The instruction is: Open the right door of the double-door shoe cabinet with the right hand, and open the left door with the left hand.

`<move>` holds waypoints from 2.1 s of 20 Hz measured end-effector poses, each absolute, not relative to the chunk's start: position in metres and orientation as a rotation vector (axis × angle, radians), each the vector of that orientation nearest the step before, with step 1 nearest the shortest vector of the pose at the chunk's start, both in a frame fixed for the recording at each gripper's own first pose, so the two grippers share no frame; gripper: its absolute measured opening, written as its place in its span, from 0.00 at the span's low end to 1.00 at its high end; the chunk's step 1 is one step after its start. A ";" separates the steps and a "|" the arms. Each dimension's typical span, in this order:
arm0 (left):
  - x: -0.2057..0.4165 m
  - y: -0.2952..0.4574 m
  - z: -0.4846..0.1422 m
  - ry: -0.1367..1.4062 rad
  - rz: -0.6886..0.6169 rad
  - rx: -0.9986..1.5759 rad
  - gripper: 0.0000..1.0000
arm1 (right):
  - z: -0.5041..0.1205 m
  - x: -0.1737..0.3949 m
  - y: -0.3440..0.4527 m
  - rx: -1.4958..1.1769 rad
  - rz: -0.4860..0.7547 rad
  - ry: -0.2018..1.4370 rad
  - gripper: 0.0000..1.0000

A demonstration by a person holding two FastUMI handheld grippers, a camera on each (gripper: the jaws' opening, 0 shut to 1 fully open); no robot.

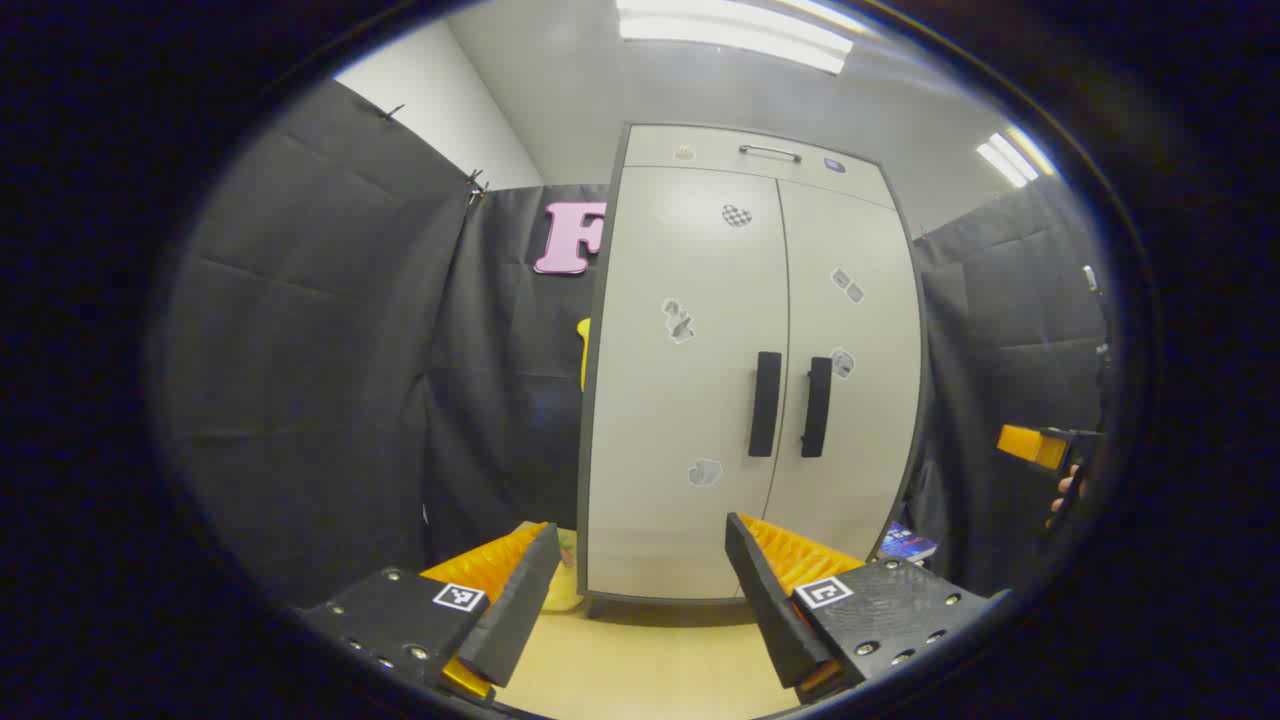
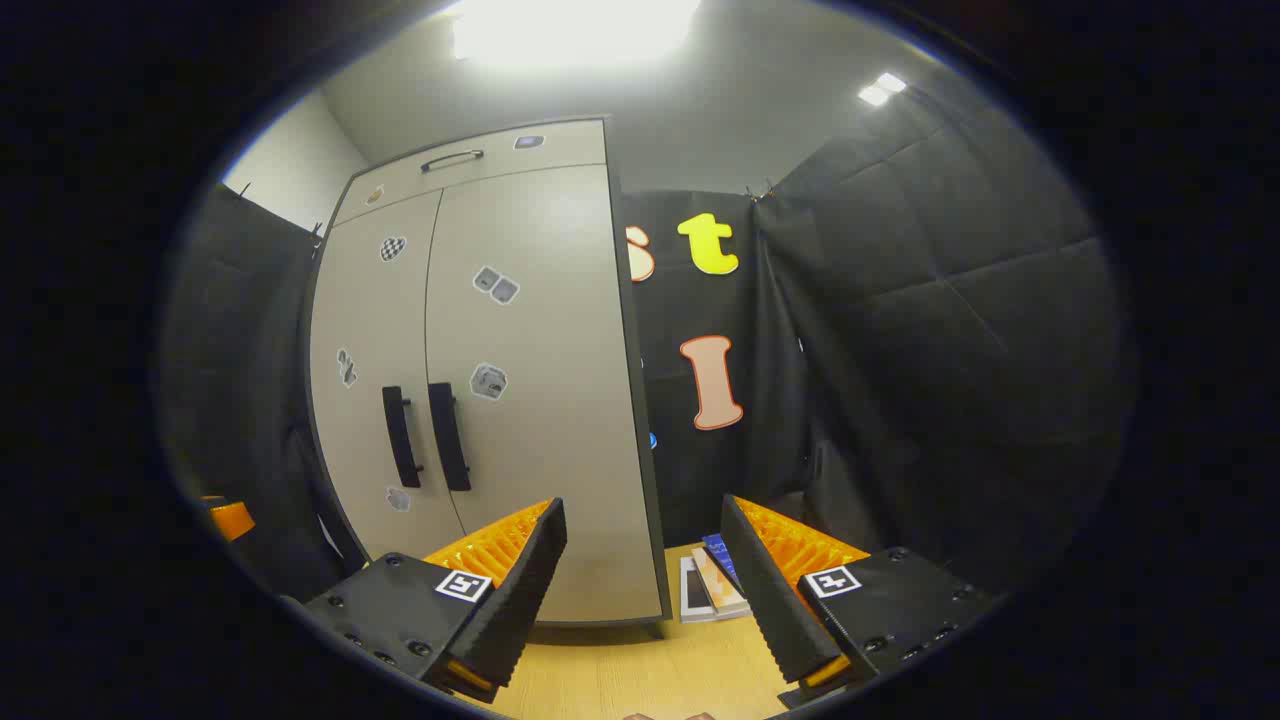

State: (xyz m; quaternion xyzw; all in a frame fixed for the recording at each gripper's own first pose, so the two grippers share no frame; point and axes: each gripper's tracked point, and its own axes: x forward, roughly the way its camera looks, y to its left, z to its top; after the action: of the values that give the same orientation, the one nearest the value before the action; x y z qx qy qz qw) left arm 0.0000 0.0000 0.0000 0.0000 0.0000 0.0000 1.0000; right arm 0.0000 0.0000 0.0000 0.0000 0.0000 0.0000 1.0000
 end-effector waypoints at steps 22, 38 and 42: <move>0.001 0.020 -0.012 -0.005 0.049 0.036 0.96 | 0.001 0.019 0.063 -0.122 0.120 0.056 0.98; -0.017 0.047 -0.034 0.026 0.089 0.020 0.96 | 0.080 0.093 0.172 -0.078 0.280 -0.030 0.95; -0.020 0.059 -0.038 0.038 0.114 0.017 0.96 | 0.078 0.116 0.193 -0.060 0.295 -0.021 0.96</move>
State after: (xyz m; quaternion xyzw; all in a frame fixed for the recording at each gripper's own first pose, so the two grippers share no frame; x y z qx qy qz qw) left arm -0.0195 0.0593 -0.0384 0.0084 0.0190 0.0567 0.9982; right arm 0.1164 0.1926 0.0785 -0.0297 -0.0107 0.1470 0.9886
